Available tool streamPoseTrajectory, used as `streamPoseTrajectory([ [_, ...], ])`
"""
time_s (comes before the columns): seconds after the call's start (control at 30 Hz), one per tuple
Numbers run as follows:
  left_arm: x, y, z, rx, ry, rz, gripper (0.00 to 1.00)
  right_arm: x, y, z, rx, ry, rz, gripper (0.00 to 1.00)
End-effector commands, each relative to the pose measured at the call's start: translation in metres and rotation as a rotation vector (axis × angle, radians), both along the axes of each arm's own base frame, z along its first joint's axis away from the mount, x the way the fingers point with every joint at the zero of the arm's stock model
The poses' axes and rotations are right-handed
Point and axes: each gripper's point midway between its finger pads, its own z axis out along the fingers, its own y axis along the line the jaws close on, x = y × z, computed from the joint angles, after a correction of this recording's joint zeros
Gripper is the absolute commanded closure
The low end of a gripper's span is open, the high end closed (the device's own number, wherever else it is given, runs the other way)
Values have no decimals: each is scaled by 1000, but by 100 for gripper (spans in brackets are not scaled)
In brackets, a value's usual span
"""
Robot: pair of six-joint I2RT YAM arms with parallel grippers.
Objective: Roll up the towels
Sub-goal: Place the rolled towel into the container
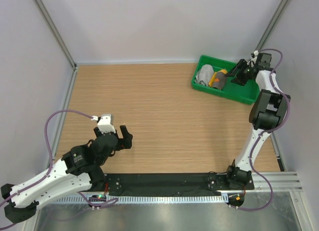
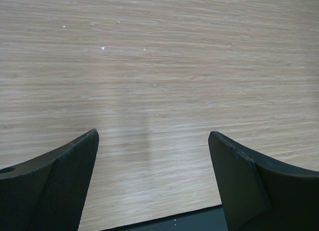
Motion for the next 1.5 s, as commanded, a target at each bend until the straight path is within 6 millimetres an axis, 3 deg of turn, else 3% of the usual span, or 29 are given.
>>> streamPoseTrajectory([
  [0.0,7,0,7,-15,-33,31,9,0,23,63,21,-140,35,40],
  [0.13,8,1,8,-15,-38,39,9,-17,58,102,0,-218,73,40],
  [0.17,8,2,8,-13,-37,41,8,-28,75,118,-28,-254,106,40],
  [0.23,8,2,7,-9,-35,42,8,-41,89,134,-60,-288,121,40],
  [0.27,8,1,7,-5,-34,44,8,-50,104,130,-61,-284,148,40],
  [0.3,8,1,6,-3,-31,42,8,-63,113,154,-72,-339,161,40],
  [0.37,9,1,5,9,-27,46,8,-80,122,155,-103,-355,152,39],
  [0.4,9,2,6,11,-28,50,7,-96,137,176,-104,-417,170,38],
  [0.43,10,3,6,19,-30,59,7,-106,142,182,-110,-437,171,38],
  [0.47,10,5,6,28,-27,64,7,-114,144,174,-125,-430,152,38],
  [0.5,11,5,6,29,-28,69,7,-125,158,177,-123,-446,179,37],
  [0.53,12,5,7,27,-30,74,6,-141,160,193,-135,-492,170,37],
  [0.57,13,7,6,38,-31,84,6,-148,162,185,-140,-487,166,37],
  [0.63,15,8,7,40,-43,98,6,-168,169,198,-150,-533,174,36],
  [0.77,25,17,12,67,-94,166,4,-198,169,194,-161,-532,184,34],
  [0.9,40,4,28,69,-159,159,0,-221,173,188,-129,-534,197,33],
  [1.03,55,-11,38,169,-182,132,0,-234,182,184,-86,-522,227,32],
  [1.07,59,-13,51,185,-196,142,0,-237,183,179,-85,-507,233,32],
  [1.2,78,-12,64,316,-225,225,0,-249,183,180,-93,-525,242,32],
  [1.3,99,-16,59,378,-209,240,0,-255,184,176,-87,-526,249,30],
  [1.4,128,-2,42,321,-147,295,0,-261,187,170,-73,-510,265,30],
  [1.47,141,18,22,278,-115,329,0,-264,187,169,-71,-504,271,30],
])
